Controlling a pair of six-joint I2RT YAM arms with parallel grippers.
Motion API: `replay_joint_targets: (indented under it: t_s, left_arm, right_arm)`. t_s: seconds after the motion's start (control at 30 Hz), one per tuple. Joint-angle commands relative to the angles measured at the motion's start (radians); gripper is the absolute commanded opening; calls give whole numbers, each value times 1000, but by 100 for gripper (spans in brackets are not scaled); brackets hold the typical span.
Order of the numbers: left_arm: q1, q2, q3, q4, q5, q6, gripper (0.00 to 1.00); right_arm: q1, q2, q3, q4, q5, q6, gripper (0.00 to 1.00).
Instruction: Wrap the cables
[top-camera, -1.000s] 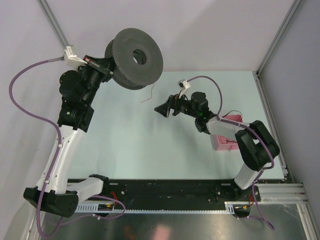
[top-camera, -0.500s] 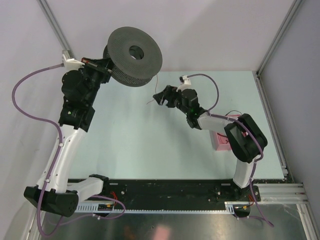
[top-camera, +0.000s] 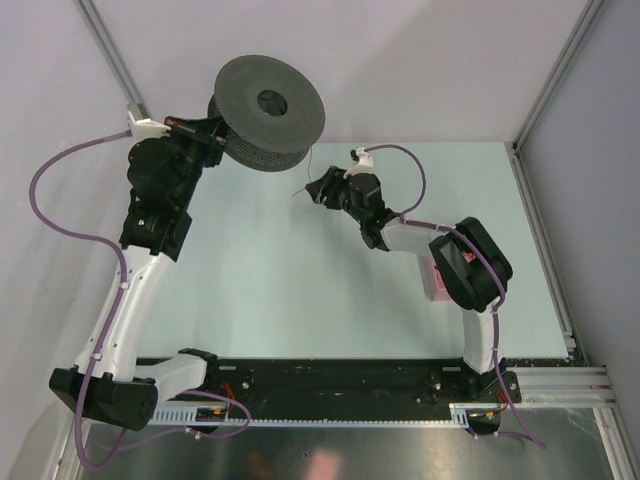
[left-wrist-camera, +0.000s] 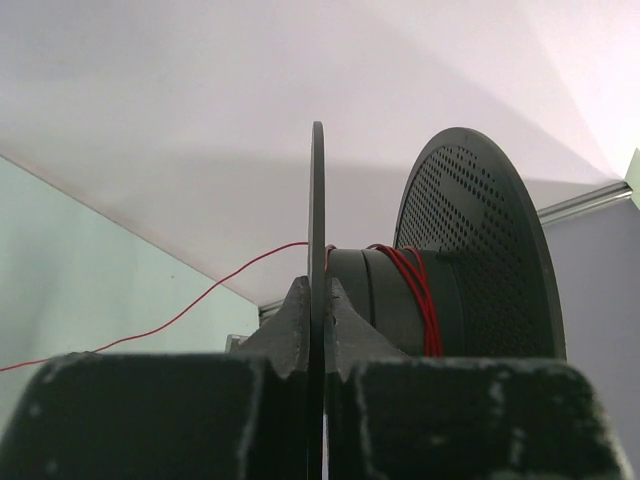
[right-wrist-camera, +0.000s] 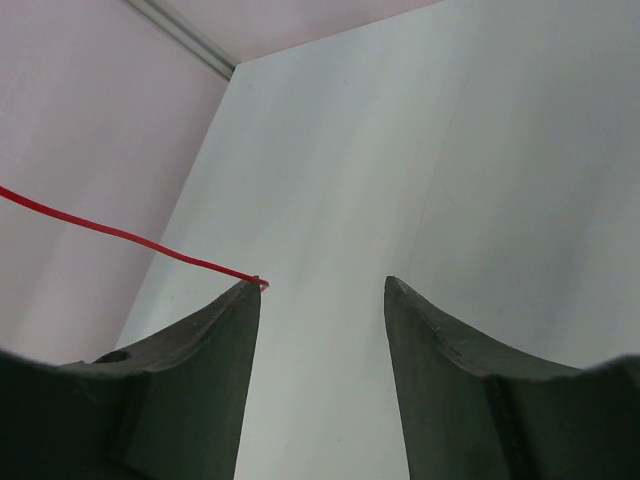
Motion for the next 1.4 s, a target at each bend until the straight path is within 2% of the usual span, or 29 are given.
replay_joint_targets:
  t_s: [0.0, 0.33, 0.7, 1.1, 1.37]
  left_arm:
    - [-2, -9, 66, 85, -46, -68, 0]
    - [-3, -6, 67, 49, -48, -95, 0]
    - [8, -11, 62, 44, -47, -115, 0]
    - [16, -17, 48, 35, -36, -149, 0]
    - [22, -22, 45, 29, -36, -148, 0]
  right_arm:
    - [10, 31, 61, 17, 46, -1, 56]
    - [25, 81, 122, 13, 48, -4, 48]
    - [62, 103, 127, 9, 33, 28, 34]
    - [107, 130, 133, 12, 46, 42, 27]
    - [104, 136, 139, 8, 40, 26, 2]
